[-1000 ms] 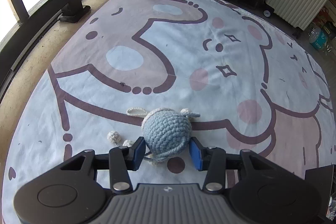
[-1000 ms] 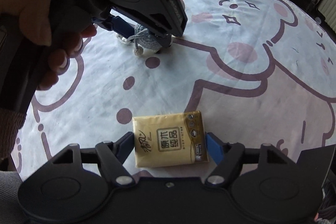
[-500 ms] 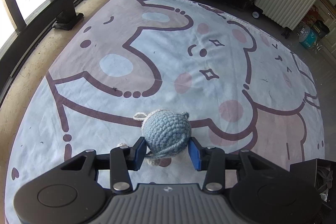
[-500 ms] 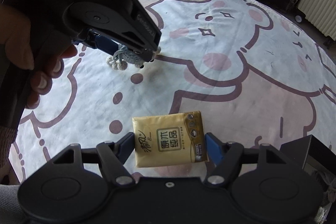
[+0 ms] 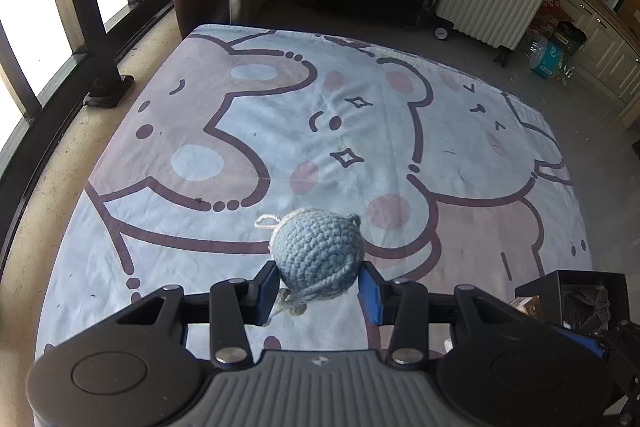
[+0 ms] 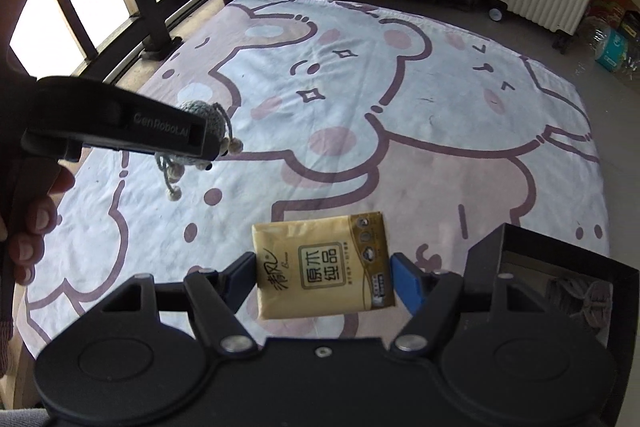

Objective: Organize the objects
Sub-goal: 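Lift the grey mouse with the left tool while the right tool lifts the tissue pack, then carry the tissue pack with the right tool while the left tool carries the mouse toward the box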

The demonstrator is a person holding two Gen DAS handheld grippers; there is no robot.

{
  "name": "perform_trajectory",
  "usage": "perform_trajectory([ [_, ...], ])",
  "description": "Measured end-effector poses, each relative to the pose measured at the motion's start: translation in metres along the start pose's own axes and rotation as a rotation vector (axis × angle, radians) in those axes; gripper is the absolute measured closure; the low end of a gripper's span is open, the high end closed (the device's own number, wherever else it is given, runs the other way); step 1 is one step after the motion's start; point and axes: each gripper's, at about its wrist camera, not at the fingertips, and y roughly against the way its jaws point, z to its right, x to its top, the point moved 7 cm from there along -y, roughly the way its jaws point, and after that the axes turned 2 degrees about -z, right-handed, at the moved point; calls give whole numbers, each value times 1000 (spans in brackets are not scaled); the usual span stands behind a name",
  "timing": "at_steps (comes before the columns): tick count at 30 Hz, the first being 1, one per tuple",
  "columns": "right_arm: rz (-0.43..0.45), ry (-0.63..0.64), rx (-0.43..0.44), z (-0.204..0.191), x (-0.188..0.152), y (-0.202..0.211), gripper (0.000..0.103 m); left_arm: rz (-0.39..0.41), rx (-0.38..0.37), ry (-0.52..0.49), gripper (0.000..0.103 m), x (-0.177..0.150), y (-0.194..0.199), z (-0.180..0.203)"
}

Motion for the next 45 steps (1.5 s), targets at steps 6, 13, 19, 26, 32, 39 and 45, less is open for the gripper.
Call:
perform_trajectory([
  [6,33,-54,-38,14,5,25,30,35,-3,-74,59,-3,23,12],
  [13,63,-128,-68,28,6,53,30,35,-26,-93,59,-10,43,23],
  [19,87,-177,-107,42,7,75,30,55,-38,-117,59,-11,61,35],
  [26,98,-216,-159,60,9,93,30,52,-73,-100,59,-14,72,49],
  [32,108,-265,-148,73,-3,96,30,44,-70,-131,59,-21,72,62],
  [39,131,-322,-155,99,-14,106,30,36,-75,-138,59,-25,71,72],
  [45,151,-364,-166,119,-18,112,30,43,-100,-150,59,-25,71,87],
])
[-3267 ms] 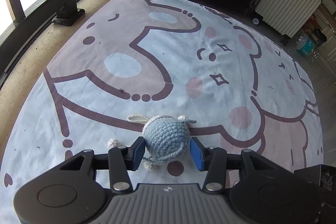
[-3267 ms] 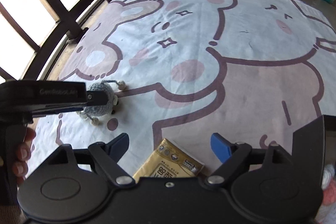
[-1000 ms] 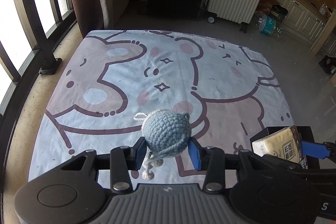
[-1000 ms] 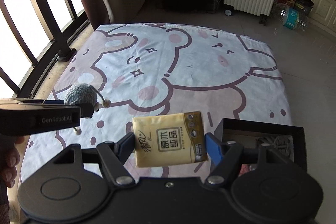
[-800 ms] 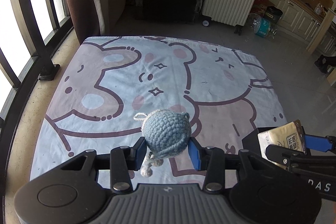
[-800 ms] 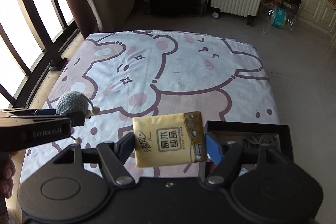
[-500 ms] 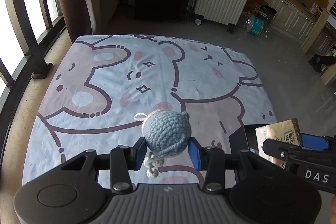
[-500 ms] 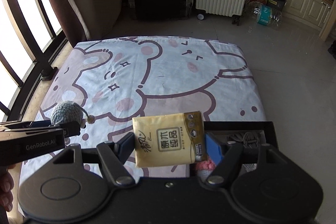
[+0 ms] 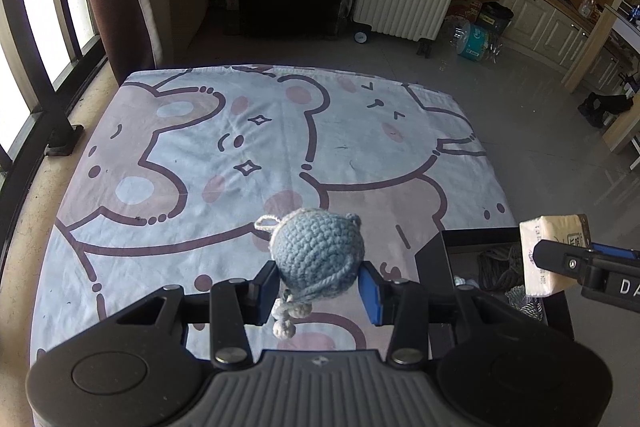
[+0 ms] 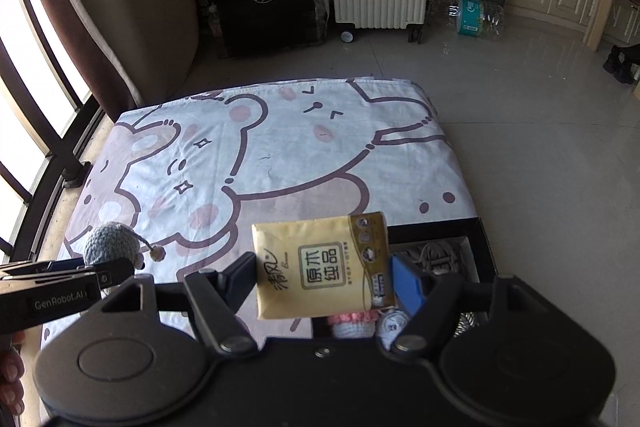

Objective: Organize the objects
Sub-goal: 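Carry the tissue pack with the right tool while the left tool carries the mouse toward the box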

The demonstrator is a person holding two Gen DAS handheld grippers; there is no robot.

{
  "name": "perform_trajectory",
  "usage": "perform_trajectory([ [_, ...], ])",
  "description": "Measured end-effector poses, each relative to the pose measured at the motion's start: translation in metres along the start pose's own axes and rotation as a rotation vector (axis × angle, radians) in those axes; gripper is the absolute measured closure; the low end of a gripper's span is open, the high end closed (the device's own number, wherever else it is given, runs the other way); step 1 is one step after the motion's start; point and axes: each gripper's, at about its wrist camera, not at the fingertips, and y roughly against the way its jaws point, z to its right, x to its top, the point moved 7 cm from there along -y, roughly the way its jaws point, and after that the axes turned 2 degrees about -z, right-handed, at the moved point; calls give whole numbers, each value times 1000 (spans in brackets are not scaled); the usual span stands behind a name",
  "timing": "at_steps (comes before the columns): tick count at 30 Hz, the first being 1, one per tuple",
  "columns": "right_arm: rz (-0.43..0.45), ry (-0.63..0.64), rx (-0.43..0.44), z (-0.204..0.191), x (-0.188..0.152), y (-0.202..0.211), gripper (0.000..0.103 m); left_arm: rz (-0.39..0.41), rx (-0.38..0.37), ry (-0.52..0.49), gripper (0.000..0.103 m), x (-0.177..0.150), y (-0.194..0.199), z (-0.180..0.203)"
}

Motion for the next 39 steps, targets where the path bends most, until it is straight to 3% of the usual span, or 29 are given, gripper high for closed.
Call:
perform_trajectory([
  [13,-1,-106,-35,58,-2,-8,30,14,-156,-9,59,3,-12,52],
  [19,-16,-132,-38,73,-6,-24,30,27,-195,-27,59,7,-22,72],
  [24,-22,-137,-19,75,-6,-43,30,53,-205,-41,59,12,-26,76],
  [35,-120,-81,-28,58,-12,-102,30,17,-214,-66,59,7,-41,63],
  [39,-147,-117,1,57,-12,-121,30,1,-237,-61,59,5,-46,60],
])
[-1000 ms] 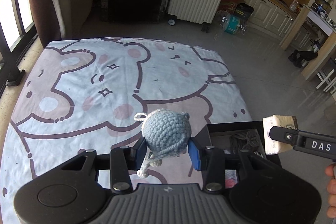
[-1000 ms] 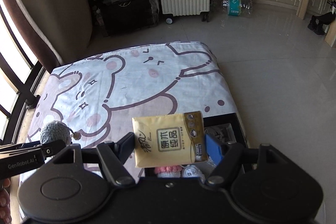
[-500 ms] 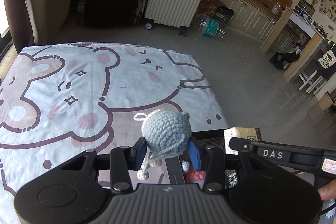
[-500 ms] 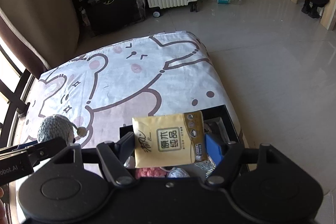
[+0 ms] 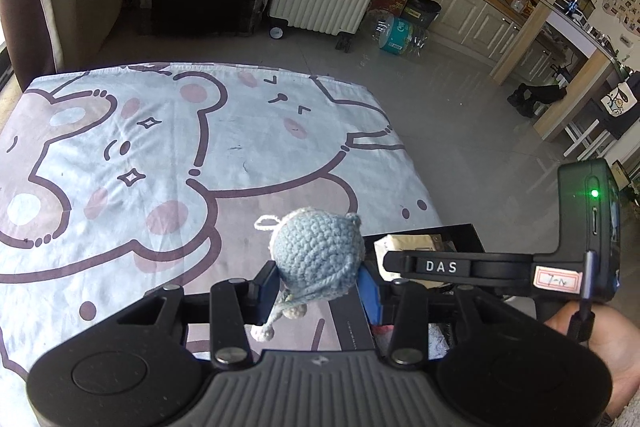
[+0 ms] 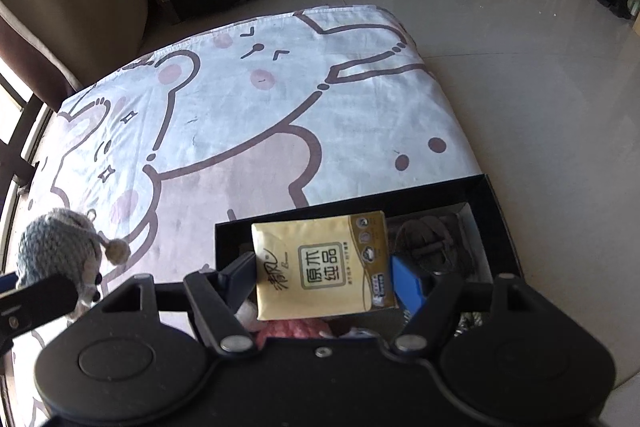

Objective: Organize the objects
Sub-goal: 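Carry the tissue pack with the right tool while the left tool carries the mouse toward the box, then open the right tool over the box while the left tool lowers the mouse inside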

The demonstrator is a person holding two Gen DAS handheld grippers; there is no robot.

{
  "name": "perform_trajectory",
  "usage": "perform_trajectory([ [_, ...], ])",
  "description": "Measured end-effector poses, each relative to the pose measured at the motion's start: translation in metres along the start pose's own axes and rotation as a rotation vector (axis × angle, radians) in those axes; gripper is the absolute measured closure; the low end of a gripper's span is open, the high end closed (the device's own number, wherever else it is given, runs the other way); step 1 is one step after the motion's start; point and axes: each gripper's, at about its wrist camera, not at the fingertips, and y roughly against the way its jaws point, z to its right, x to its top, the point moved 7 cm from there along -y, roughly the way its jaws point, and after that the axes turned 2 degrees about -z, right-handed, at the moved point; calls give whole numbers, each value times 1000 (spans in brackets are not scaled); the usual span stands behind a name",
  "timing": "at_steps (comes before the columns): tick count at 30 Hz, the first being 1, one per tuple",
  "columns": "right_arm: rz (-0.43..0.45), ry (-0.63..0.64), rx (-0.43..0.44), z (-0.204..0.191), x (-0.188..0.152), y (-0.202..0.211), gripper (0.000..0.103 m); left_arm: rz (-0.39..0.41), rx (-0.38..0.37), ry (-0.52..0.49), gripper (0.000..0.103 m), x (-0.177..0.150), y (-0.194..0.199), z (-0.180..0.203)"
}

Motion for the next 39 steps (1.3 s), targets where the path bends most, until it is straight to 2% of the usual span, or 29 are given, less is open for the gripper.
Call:
perform_trajectory([
  [6,-26,2,42,-8,3,-17,28,-31,-32,-59,59,-9,-7,9],
  [8,-19,-19,68,-6,5,-17,16,-42,-36,-80,59,-12,-10,13],
  [9,-12,-26,73,-5,5,-16,15,-46,-39,-87,59,-14,-11,15],
  [16,5,-22,98,-1,9,-6,16,-57,-59,-122,59,-19,-19,31],
  [22,31,-47,122,15,11,17,16,-50,-121,-117,59,-21,-26,52],
  [29,57,-145,71,53,9,47,17,-59,-202,-80,59,-26,-44,86],
  [35,74,-234,51,83,7,57,17,-105,-212,-100,59,-36,-68,114],
  [39,75,-259,45,93,4,58,18,-119,-231,-73,59,-36,-81,125],
])
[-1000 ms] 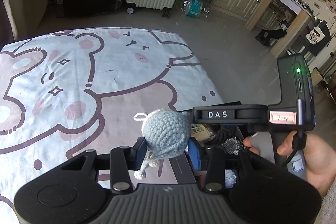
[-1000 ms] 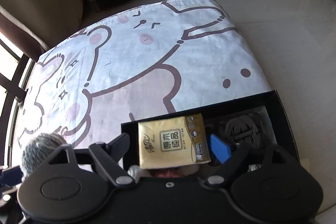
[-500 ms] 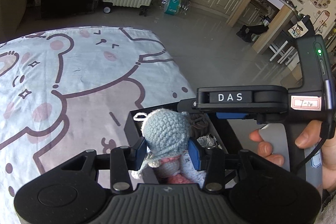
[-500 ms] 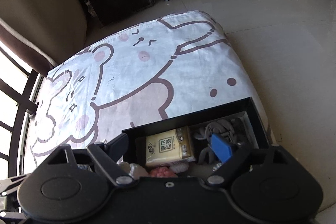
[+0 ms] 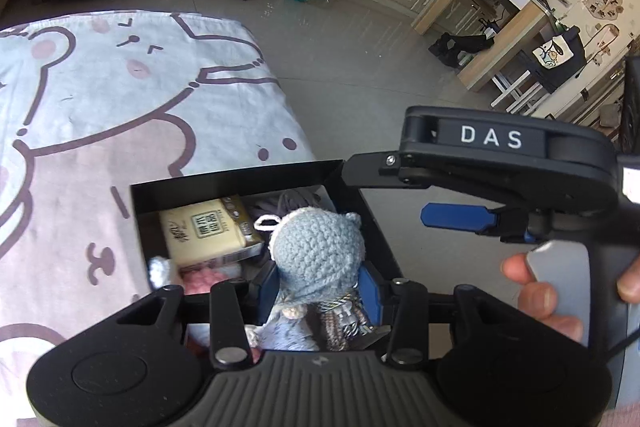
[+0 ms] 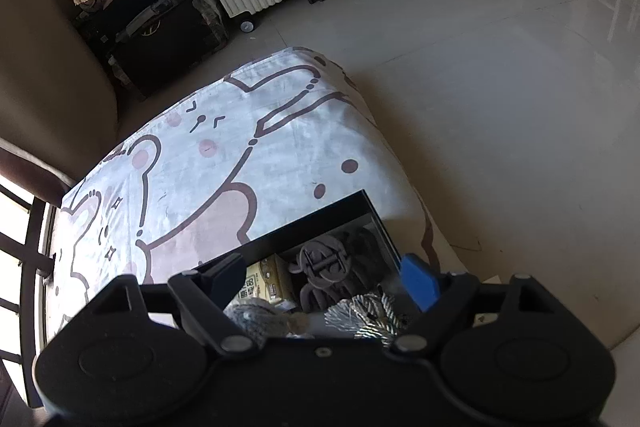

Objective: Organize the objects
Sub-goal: 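Open the right tool over the box while the left tool lowers the mouse inside, then open the left tool to release the mouse and withdraw both tools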

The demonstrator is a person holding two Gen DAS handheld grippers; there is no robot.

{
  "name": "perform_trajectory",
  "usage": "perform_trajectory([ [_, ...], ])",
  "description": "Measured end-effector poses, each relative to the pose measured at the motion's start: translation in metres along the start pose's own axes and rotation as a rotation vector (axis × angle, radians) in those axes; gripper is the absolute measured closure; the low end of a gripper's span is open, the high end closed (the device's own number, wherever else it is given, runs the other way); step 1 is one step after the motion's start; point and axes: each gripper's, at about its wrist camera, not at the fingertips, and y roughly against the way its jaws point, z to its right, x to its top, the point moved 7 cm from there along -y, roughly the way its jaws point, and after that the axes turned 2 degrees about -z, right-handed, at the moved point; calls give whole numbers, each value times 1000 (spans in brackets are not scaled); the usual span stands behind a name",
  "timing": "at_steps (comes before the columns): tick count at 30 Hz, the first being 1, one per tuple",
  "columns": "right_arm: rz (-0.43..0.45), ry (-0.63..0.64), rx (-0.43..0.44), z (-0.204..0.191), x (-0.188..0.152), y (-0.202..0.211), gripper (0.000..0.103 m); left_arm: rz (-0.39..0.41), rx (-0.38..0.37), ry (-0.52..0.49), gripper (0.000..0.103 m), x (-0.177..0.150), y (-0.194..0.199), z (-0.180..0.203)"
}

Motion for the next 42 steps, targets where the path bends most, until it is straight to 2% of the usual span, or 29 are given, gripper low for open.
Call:
perform_trajectory([
  [3,-2,-11,2,4,0,0,18,1,-11,6,57,1,-9,2],
  [5,-3,-9,-1,6,-1,0,18,-14,-12,50,45,0,-14,-1],
  [6,-4,-9,-2,7,-1,0,18,-23,-6,71,34,-1,-15,-4],
  [18,-25,0,-22,4,-12,2,18,-23,83,13,33,0,10,-16],
  [26,0,22,-36,-10,-18,22,18,10,152,-29,33,3,42,-19],
  [33,43,37,-70,-23,-23,46,18,45,228,22,29,8,77,-34],
  [35,52,42,-87,-25,-27,53,14,54,248,38,28,10,88,-38],
  [42,77,55,-138,-23,-38,74,9,90,319,15,23,12,120,-47],
])
